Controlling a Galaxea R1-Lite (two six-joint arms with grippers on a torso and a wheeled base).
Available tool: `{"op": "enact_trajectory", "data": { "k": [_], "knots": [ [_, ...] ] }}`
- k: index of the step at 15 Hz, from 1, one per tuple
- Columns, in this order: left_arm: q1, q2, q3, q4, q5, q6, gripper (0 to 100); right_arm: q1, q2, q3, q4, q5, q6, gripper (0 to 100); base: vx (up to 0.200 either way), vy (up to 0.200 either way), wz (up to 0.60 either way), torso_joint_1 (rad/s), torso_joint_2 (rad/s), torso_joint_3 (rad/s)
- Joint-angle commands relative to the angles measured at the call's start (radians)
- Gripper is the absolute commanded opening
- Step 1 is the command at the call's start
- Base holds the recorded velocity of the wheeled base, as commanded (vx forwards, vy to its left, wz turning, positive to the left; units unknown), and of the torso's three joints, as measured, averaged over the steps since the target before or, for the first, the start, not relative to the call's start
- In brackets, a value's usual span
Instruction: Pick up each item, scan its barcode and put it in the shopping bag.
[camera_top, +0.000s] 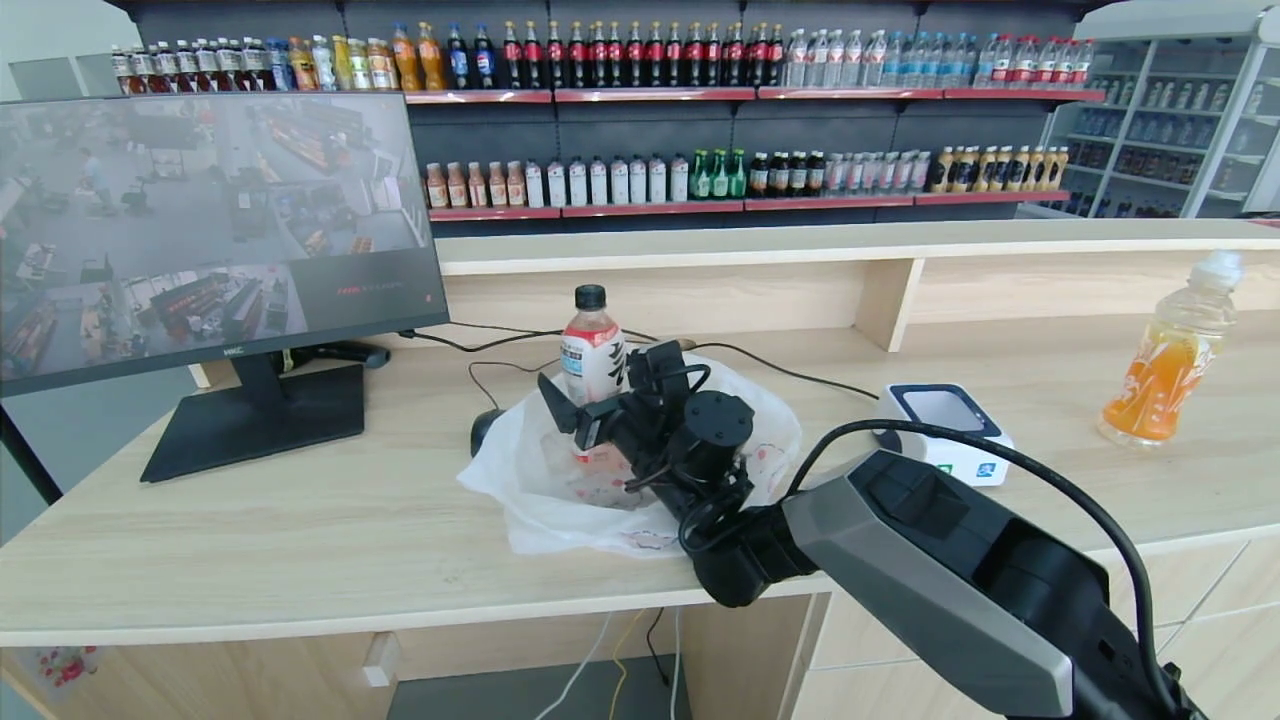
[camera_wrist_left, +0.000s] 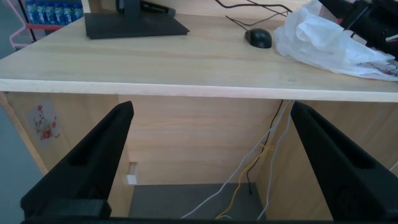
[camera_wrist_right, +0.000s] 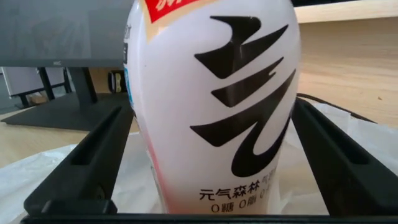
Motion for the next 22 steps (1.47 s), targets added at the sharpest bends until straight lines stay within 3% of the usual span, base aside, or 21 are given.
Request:
{"op": "enact_trajectory", "data": {
  "k": [1,9,17,22],
  "knots": [
    [0.0,0.0,0.0,0.0,0.0,0.0,100,0.0,0.002,0.0,-0.012,0.0,0.002,100,0.0,0.0,0.0,0.0,0.0,0.0],
    [0.0,0.0,0.0,0.0,0.0,0.0,100,0.008,-0.058,0.043,-0.079,-0.003,0.01,100,0.0,0.0,0.0,0.0,0.0,0.0],
    [0.0,0.0,0.0,0.0,0.0,0.0,100,0.011,-0.162,0.324,-0.257,0.003,-0.007,100,0.0,0.0,0.0,0.0,0.0,0.0],
    [0.0,0.0,0.0,0.0,0.0,0.0,100,0.028,-0.345,0.588,-0.257,0.006,-0.007,100,0.0,0.0,0.0,0.0,0.0,0.0]
  ]
}}
